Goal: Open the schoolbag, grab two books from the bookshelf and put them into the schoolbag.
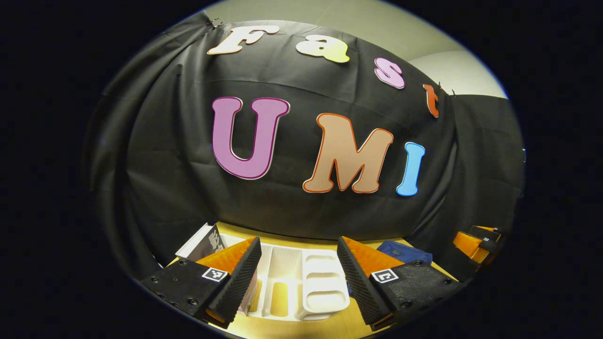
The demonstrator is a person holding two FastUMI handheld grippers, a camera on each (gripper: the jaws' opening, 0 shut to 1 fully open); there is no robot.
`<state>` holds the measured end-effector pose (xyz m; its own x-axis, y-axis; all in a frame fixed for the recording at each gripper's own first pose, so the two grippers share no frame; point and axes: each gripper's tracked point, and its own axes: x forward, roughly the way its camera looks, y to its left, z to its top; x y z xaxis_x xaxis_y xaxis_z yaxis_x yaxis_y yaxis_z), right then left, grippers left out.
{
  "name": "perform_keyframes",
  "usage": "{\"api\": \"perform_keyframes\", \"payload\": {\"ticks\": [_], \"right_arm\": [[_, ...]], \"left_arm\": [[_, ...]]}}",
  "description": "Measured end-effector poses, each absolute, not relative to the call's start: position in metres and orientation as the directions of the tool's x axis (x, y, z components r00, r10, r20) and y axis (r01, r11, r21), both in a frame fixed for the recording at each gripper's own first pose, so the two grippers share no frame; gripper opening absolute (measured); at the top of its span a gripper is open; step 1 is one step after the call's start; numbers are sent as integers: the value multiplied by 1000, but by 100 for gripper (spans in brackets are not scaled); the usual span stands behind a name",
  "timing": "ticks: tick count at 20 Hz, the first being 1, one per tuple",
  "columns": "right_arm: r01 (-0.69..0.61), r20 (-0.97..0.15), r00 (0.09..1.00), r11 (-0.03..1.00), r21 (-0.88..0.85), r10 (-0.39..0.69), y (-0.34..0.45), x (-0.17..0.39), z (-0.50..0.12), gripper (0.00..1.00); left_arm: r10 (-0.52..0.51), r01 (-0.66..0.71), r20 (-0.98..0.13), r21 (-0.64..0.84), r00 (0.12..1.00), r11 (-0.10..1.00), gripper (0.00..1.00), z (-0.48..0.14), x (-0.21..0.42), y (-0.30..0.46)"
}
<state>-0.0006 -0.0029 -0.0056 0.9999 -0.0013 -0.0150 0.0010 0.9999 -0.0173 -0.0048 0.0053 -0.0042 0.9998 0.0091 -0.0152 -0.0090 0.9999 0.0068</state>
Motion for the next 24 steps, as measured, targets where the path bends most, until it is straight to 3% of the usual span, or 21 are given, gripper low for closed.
{"api": "perform_keyframes", "payload": {"ticks": [6, 13, 24], "right_arm": [[23, -41, 999, 996, -85, -26, -7, -2, -19, 100], [37, -124, 990, 962, -270, -73, -4, -5, -76, 99], [11, -148, 981, 792, -611, -128, 37, 14, -160, 98]], "left_arm": [[34, -34, -3, 17, 999, 999, 94, -1, -4, 13], [69, -69, -8, 46, 998, 997, 94, -1, -4, 30], [126, -122, -36, 105, 991, 987, 94, -1, 2, 77]]}}
